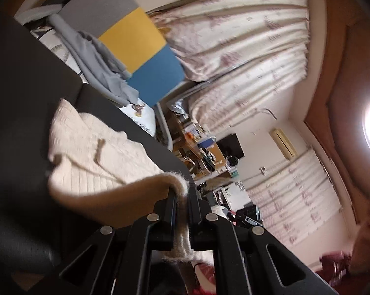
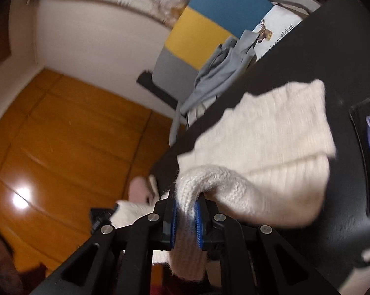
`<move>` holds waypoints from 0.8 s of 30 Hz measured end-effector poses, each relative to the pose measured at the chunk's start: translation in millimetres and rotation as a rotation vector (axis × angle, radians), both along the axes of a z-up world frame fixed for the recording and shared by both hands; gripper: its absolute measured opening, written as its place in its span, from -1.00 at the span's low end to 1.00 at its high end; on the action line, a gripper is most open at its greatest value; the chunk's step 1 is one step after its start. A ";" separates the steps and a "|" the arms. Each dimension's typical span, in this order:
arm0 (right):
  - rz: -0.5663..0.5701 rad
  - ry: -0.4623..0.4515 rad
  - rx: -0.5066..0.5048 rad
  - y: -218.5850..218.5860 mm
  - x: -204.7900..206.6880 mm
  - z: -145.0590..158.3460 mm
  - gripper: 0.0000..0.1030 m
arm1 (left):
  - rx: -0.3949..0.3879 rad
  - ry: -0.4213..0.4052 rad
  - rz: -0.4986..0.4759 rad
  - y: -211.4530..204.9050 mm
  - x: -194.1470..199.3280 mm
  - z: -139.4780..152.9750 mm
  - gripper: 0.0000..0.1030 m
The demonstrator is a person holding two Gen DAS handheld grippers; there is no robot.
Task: Fold clothes
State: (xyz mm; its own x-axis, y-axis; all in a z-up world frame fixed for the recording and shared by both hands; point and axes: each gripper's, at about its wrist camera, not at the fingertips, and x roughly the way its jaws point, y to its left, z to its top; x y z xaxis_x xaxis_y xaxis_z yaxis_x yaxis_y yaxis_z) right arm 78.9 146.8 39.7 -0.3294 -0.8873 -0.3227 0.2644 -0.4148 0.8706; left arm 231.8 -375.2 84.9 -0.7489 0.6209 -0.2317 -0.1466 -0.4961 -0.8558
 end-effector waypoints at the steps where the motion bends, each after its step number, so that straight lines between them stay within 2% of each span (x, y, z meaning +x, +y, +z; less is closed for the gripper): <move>1: -0.022 -0.011 -0.010 2.0 -11.8 -2.6 -0.76 | 0.000 -0.014 0.016 -1.6 -14.3 -5.5 -0.89; 5: -0.107 -0.078 -0.020 7.8 -62.6 -21.8 -0.76 | 0.035 -0.082 0.078 -12.1 -74.7 -35.4 -0.89; 9: -0.176 -0.184 -0.004 6.2 -103.2 -59.5 -0.76 | 0.009 -0.167 0.112 -16.9 -133.9 -66.6 -0.89; 13: -0.244 -0.290 0.012 4.6 -143.8 -97.1 -0.76 | -0.112 -0.278 0.129 -10.2 -187.3 -99.0 -0.89; 15: -0.277 -0.339 0.019 3.9 -163.2 -114.7 -0.76 | -0.133 -0.308 0.136 -8.8 -202.5 -113.1 -0.88; 18: -0.281 -0.311 -0.001 5.7 -170.7 -113.4 -0.68 | -0.114 -0.357 0.133 -9.4 -218.7 -135.5 -0.85; 20: -0.284 -0.293 -0.015 6.8 -175.6 -112.5 -0.52 | -0.056 -0.376 0.131 -15.5 -220.9 -146.3 -0.77; 21: -0.287 -0.282 -0.022 7.8 -177.8 -111.3 -0.29 | -0.021 -0.384 0.138 -20.4 -220.5 -150.3 -0.76; 22: -0.302 -0.259 -0.030 11.4 -177.8 -105.0 0.12 | 0.014 -0.391 0.145 -25.3 -220.1 -154.4 -0.76; 24: -0.336 -0.227 -0.038 20.0 -177.8 -92.4 0.53 | 0.039 -0.392 0.152 -29.5 -219.2 -155.4 -0.74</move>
State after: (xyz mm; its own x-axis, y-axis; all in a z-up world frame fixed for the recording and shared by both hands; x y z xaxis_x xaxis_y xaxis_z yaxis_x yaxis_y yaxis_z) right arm -98.9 166.8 -52.7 -0.5268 -0.7553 -0.3899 -0.0813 -0.4119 0.9076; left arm 12.5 -404.8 -70.5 -0.6924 0.5239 -0.4961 0.2665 -0.4533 -0.8506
